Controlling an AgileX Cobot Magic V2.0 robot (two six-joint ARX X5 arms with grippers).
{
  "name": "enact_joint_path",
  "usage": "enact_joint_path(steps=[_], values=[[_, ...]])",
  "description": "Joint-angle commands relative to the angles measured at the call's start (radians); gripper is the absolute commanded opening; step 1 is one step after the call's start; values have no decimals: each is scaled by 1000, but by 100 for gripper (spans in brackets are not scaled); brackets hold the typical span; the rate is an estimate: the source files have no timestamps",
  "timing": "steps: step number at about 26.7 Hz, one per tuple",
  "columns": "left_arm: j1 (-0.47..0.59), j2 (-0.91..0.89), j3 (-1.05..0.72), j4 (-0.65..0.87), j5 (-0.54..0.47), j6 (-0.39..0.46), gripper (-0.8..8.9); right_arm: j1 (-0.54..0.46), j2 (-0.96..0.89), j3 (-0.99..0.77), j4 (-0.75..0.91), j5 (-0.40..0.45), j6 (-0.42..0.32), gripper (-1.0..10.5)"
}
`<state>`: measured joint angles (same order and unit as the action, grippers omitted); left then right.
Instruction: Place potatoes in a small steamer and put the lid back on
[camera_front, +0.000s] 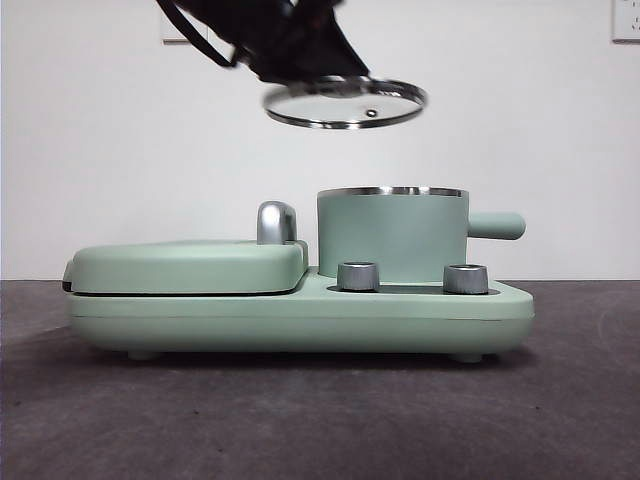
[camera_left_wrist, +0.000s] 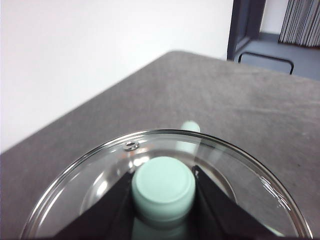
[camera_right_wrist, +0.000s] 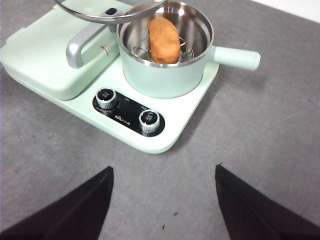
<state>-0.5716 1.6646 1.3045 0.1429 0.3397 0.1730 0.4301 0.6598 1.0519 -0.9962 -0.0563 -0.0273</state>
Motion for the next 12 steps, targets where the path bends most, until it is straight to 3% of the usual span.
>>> enact_joint_path(steps=[1, 12], values=[[-17, 58, 30, 116, 19, 17, 13, 5, 6, 6, -29, 3, 31, 316], [-23, 200, 42, 231, 25, 15, 13, 5, 18, 6, -53, 39, 58, 316]])
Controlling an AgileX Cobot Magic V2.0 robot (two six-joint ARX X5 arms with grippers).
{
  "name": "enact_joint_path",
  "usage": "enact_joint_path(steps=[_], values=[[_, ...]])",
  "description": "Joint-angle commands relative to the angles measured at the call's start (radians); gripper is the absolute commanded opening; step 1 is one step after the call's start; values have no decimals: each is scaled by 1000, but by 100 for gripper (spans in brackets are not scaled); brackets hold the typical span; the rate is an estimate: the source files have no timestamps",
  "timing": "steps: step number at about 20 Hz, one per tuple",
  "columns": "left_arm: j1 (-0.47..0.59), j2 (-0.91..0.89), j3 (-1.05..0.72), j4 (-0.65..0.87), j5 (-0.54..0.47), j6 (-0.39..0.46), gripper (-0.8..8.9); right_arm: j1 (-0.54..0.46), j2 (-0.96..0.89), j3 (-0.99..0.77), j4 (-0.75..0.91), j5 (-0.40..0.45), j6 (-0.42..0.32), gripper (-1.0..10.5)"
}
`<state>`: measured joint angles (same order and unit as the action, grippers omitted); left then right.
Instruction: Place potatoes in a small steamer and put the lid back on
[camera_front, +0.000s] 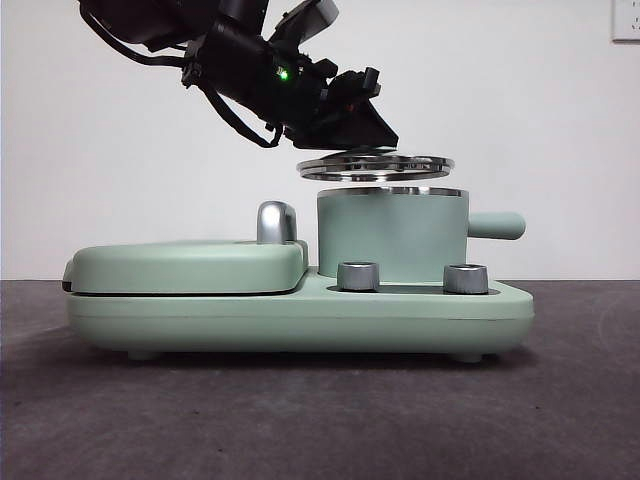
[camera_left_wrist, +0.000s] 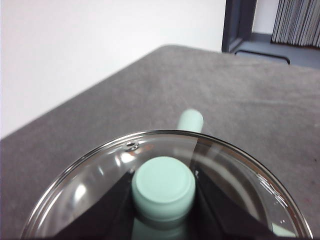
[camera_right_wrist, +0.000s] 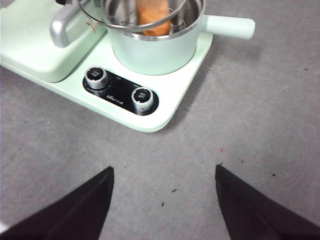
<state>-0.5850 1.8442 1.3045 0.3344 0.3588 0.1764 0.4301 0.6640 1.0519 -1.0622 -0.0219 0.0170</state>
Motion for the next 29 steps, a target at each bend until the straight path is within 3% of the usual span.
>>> enact_joint_path(steps=[1, 10, 29], values=[[-10, 27, 60, 28, 6, 9, 13, 5, 20, 6, 14, 4, 14, 316], [-4, 87, 223, -125, 29, 9, 13, 5, 67, 6, 31, 3, 14, 316], [-4, 163, 224, -139, 35, 13, 14, 5, 67, 6, 39, 4, 13, 316]])
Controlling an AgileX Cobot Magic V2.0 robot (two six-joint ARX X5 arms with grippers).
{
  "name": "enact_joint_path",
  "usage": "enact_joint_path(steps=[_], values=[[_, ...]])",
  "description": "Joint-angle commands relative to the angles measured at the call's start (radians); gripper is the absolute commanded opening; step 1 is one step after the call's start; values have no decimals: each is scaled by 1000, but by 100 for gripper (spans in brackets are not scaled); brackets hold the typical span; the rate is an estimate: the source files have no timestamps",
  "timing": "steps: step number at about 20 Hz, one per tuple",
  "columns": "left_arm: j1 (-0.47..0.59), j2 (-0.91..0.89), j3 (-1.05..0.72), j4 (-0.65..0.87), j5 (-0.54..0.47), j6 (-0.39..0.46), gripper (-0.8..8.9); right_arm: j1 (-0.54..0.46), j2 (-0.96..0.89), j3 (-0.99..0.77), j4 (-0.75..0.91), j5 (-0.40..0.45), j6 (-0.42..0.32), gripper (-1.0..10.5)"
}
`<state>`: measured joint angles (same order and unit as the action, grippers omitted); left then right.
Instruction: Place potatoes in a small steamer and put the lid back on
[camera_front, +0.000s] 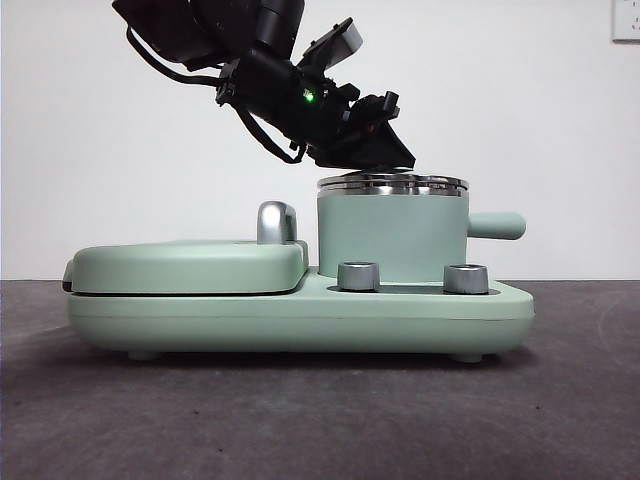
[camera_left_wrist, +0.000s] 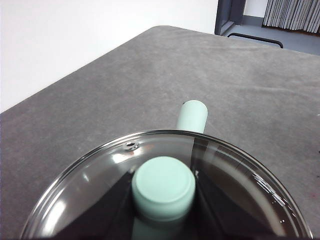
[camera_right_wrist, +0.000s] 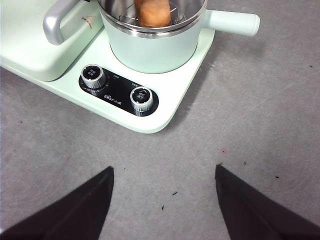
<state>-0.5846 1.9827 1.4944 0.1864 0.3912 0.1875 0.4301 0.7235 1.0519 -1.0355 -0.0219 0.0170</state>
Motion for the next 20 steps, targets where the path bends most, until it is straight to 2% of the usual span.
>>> enact_joint_path(steps=[1, 5, 6, 9, 10, 13, 15, 20], values=[[-4, 24, 34, 2, 3, 2, 14, 5, 7, 6, 16, 4, 13, 316], [-4, 24, 35, -16, 3, 4, 35, 5, 7, 6, 29, 3, 14, 316], [-4, 24, 35, -14, 3, 3, 109, 5, 7, 6, 28, 3, 14, 316], [-4, 24, 35, -13, 3, 2, 412, 5, 7, 6, 28, 3, 14, 316], [-4, 24, 35, -13, 3, 2, 471, 5, 7, 6, 28, 3, 14, 316], [-4, 4, 35, -16, 3, -2, 497, 5, 7, 6, 28, 3, 14, 316], [-3, -37, 35, -24, 5, -36, 497, 5, 7, 6, 29, 4, 13, 316], [42, -216, 34, -229, 150, -121, 497, 5, 7, 6, 30, 3, 14, 316]])
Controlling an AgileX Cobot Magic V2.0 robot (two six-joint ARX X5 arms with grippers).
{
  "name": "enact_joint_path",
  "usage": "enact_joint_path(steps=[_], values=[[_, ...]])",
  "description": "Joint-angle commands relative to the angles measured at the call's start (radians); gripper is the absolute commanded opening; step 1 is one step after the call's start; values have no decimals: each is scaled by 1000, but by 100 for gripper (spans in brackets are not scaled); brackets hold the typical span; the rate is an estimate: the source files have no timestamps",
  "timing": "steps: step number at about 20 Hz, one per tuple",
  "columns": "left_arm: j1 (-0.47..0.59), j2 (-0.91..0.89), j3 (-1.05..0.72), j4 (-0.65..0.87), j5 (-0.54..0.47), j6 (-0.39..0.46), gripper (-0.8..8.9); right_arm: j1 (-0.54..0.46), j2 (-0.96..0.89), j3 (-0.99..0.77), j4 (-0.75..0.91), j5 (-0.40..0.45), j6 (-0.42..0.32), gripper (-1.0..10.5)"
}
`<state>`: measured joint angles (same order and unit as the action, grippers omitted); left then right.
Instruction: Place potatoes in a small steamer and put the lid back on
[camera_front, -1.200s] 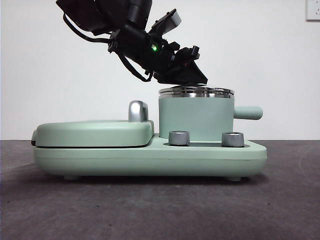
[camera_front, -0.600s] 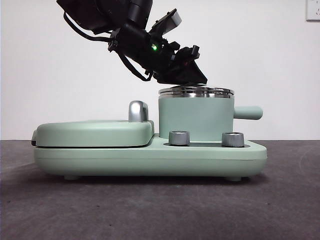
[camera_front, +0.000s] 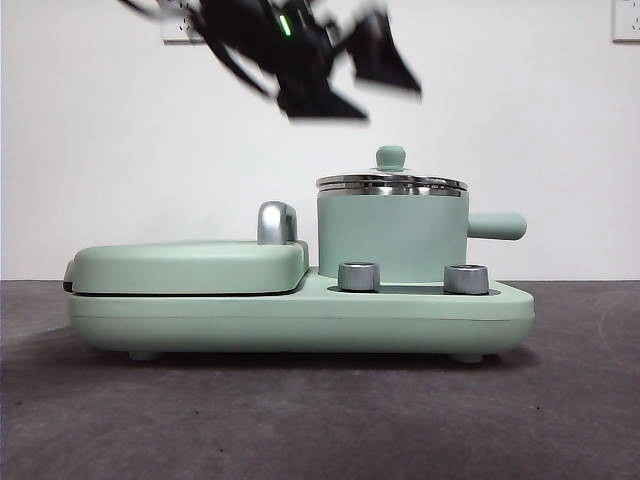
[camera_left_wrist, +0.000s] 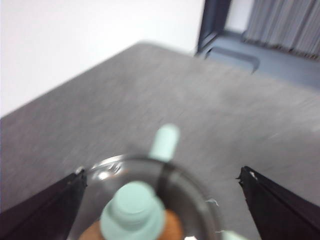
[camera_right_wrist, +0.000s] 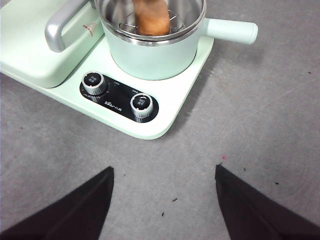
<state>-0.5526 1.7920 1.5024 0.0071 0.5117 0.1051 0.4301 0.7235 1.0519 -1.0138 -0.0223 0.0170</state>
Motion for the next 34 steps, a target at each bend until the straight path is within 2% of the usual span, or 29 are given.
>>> enact_joint_path(steps=[1, 5, 10, 15, 19, 22, 23, 24, 25, 28, 34], values=[[20, -53, 24, -84, 39, -39, 496, 5, 7, 6, 9, 3, 13, 316], [89, -205, -44, -198, 40, -68, 497, 5, 7, 6, 23, -3, 13, 316], [163, -507, -375, -192, 39, -105, 495, 5, 7, 6, 26, -5, 14, 316], [217, -827, -685, -200, 25, -201, 495, 5, 8, 6, 23, -12, 14, 316], [226, -980, -732, -354, -100, -211, 495, 5, 7, 6, 13, -41, 14, 316], [226, -1028, -731, -444, -100, -213, 495, 5, 5, 6, 3, -40, 13, 316], [226, -1040, -731, -462, -100, -213, 458, 5, 5, 6, 7, -34, 13, 300], [224, -1047, -731, -468, -97, -213, 194, 5, 6, 6, 13, -32, 13, 100], [224, -1054, -731, -483, -90, -218, 32, 5, 6, 6, 31, -26, 2, 33], [224, -1057, -728, -483, -93, -212, 6, 6, 6, 7, 98, -41, 3, 18], [224, -1060, -728, -484, -93, -212, 6, 6, -8, 8, 109, -29, 3, 18]])
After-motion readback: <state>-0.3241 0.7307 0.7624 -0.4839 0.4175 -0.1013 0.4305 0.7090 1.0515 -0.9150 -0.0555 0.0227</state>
